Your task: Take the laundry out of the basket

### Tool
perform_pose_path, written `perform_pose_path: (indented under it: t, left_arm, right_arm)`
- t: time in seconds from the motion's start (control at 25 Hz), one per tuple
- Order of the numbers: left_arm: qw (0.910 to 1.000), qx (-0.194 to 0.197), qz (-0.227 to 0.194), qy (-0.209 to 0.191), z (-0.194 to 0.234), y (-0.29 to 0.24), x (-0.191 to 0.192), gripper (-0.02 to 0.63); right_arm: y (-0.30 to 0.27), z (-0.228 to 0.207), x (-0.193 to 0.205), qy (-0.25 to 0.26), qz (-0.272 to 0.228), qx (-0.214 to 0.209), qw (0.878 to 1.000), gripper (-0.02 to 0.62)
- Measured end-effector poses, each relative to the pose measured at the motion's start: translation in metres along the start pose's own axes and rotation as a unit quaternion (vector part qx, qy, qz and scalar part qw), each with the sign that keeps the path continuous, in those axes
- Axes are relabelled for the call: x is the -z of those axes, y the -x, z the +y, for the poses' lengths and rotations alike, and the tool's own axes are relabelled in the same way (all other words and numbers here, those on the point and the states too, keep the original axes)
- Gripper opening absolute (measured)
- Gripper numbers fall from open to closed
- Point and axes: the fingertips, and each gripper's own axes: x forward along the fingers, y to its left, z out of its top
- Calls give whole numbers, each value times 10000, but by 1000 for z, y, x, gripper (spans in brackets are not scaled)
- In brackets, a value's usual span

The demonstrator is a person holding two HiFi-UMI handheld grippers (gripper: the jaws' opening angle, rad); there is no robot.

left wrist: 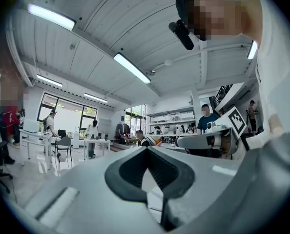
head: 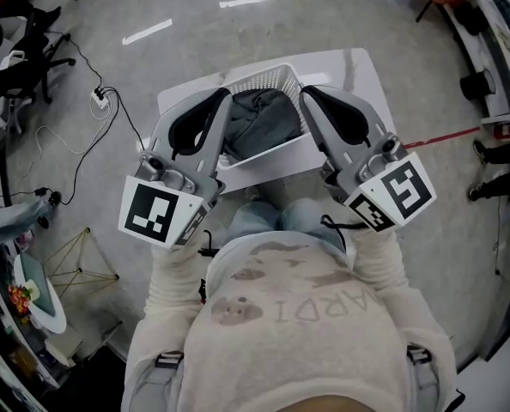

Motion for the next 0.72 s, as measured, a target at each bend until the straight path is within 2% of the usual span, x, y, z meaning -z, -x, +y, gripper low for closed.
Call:
perform_pose_path:
  t: [0.16, 0.4, 0.56, 0.72]
  left_arm:
    - [9999, -114, 61, 77, 11, -1, 10, 0]
    - [9985, -507, 95, 202, 23, 3, 19, 0]
    - [9943, -1038, 75, 248, 39, 9, 18, 0]
    - [9886, -1487, 2, 235, 54, 10, 20, 0]
  right_arm:
    - [-13, -9, 10, -67, 192, -84, 9998, 28]
    - [-40, -16, 14, -55, 391, -510, 9979, 28]
    - [-68, -18, 22, 2, 672, -1056, 9921, 28]
    - [-96, -26, 51, 76, 1122, -1535, 9817, 28]
